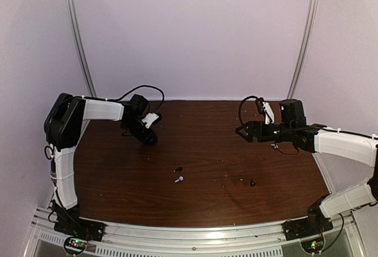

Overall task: Insert the wireless bluetooth earbuds into the charging case
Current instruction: Pick up the charging case from the center of the board.

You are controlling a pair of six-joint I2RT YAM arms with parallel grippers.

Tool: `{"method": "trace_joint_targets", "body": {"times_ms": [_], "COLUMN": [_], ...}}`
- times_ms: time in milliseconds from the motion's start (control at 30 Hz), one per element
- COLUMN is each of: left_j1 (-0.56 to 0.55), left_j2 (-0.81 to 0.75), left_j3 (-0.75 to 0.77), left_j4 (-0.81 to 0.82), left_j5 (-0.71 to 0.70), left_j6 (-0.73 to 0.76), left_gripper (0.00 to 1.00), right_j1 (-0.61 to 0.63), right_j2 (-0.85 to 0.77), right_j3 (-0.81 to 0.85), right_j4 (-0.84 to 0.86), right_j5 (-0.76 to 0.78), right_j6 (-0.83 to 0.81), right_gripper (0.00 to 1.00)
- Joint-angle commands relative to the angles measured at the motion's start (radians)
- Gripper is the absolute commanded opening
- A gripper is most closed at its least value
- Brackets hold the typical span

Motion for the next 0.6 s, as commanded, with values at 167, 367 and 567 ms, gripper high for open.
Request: {"method": "trace_joint_targets", "body": {"times_ms": [167,367,567], "left_j1": [-0.178,-0.274,-0.388], "left_j2": [-0.117,-0.164,-0.2], "left_j3": [-0.116,-0.119,-0.083], "left_j4": [0.17,0.253,0.296], "left_j5": [-0.004,-0.033,-0.073], "left_j6": [-0.002,0.004,0.033], "left_gripper": [0.22,0.22,0.21], "right_j1": [-0.004,-0.002,0.02], "right_j2": [0.01,0.026,0.04], "right_j3": [-0.076,-0.128,-0.158], "right_j4": [0.114,0.202,0.279], "right_j5": [-0.029,-0.103,-0.135], "right_j6": [0.126,0.192,0.251], "right_gripper": [1.0,0.98,0.94]}}
